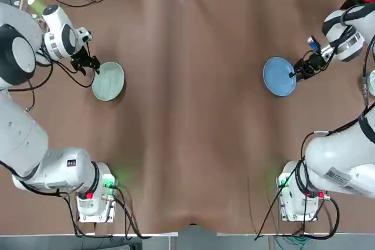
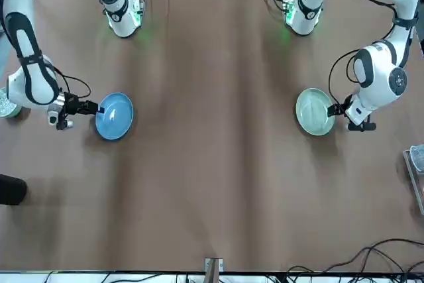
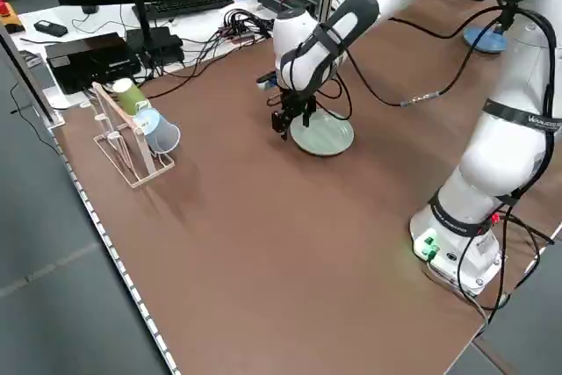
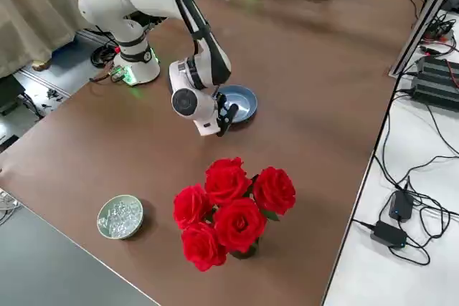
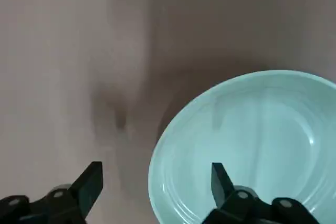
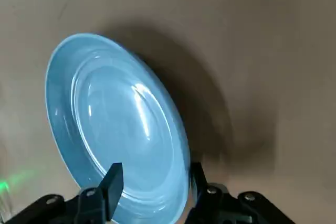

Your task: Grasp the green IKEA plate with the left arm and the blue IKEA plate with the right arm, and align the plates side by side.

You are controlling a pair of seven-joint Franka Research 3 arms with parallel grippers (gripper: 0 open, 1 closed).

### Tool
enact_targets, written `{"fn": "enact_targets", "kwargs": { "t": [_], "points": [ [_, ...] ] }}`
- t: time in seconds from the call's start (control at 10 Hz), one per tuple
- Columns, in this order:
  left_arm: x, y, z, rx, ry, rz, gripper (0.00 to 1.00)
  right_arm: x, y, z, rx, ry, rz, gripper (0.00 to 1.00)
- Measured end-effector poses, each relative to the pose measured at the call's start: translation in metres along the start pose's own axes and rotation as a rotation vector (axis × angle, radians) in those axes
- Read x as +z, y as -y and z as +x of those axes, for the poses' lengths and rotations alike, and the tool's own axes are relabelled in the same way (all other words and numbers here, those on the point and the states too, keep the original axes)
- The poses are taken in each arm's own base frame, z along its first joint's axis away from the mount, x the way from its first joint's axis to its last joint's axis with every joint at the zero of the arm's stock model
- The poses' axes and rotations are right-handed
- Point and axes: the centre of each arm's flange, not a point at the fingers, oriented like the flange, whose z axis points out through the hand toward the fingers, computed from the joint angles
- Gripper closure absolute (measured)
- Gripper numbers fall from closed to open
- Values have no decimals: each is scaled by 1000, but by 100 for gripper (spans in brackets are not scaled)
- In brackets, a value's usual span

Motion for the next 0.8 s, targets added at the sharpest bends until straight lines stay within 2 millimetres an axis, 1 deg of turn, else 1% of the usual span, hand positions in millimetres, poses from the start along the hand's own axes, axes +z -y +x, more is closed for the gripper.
{"fn": "enact_targets", "kwargs": {
  "t": [0.3,0.5,0.8],
  "points": [
    [13,-3,2,7,-5,6,8,8,13,5,-4,-4,16,43],
    [17,-5,3,11,-7,8,9,13,20,7,-4,-5,27,43],
    [18,-6,4,14,-8,7,9,34,37,9,11,-21,45,43]
  ]
}}
